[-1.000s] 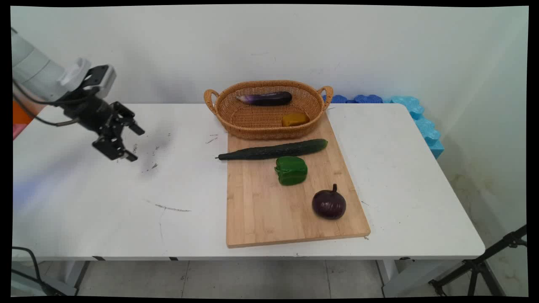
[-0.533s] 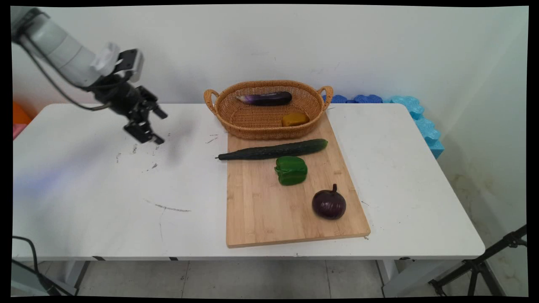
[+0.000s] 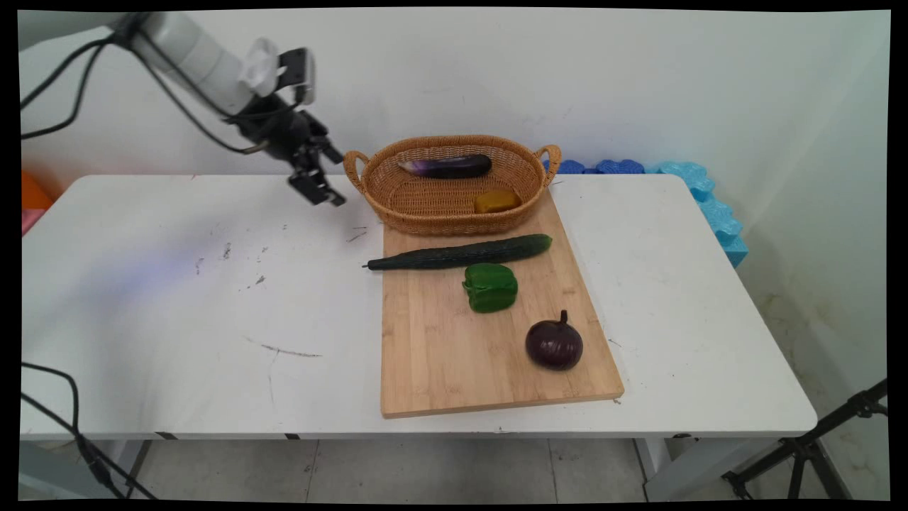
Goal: Pick up the potato from the vegetable basket
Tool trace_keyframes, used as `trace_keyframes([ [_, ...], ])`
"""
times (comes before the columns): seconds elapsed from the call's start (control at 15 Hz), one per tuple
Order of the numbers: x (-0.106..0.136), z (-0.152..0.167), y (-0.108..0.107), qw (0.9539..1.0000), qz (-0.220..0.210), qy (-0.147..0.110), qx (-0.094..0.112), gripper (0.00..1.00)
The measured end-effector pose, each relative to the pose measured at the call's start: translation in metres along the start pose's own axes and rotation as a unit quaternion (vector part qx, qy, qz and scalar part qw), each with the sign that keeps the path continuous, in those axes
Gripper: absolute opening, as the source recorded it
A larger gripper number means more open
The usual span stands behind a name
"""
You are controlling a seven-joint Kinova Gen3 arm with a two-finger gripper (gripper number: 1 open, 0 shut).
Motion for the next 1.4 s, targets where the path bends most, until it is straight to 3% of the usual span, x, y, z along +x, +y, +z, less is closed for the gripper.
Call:
trace_keyframes([
  [0.73, 0.112, 0.084, -0.015, 0.9977, -0.038, 0.056, 0.008, 1.0],
  [1.4, 0.156, 0.155, -0.024, 0.9951, -0.08, 0.057, -0.002, 1.0],
])
